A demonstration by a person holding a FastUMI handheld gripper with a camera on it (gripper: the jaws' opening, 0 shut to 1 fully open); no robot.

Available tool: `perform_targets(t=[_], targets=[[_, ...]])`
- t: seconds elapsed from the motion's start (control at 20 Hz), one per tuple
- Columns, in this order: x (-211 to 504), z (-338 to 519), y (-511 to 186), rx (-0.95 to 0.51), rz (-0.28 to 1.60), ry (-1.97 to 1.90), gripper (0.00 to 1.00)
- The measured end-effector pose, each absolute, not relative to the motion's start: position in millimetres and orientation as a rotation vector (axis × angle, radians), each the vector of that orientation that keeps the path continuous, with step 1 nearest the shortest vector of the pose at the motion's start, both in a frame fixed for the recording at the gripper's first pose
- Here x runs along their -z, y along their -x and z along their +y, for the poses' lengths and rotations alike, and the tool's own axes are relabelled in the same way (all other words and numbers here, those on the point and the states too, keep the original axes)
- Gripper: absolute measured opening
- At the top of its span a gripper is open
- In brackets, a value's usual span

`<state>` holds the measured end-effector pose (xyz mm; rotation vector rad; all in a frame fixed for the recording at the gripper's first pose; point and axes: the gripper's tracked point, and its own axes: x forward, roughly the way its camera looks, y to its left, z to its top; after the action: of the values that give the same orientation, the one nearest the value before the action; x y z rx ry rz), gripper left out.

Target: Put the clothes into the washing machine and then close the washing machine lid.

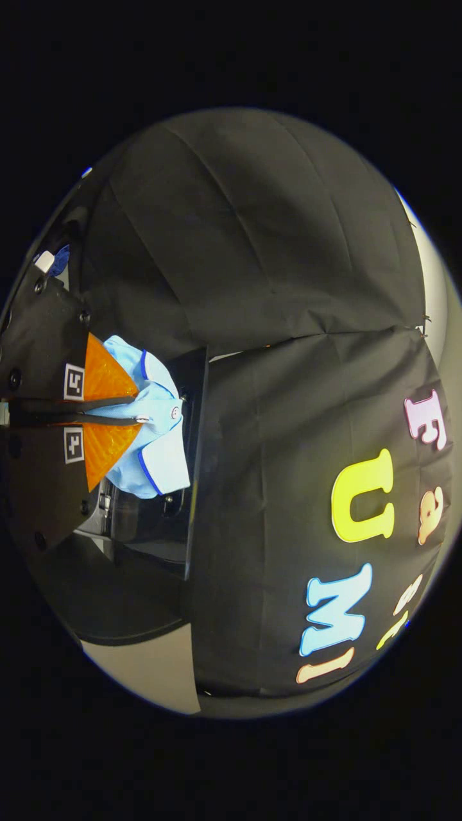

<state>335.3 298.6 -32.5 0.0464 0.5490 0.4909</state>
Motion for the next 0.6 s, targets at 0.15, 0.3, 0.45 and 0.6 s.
perform_targets(t=[0.15,0.3,0.45,0.6], targets=[[54,308,-334,-0.484,0.571,-0.026,0.01],[83,312,-334,-0.466,0.599,0.011,0.01],[114,311,-332,-0.442,0.646,0.025,0.01],[136,312,-333,-0.418,0.672,0.030,0.01]])
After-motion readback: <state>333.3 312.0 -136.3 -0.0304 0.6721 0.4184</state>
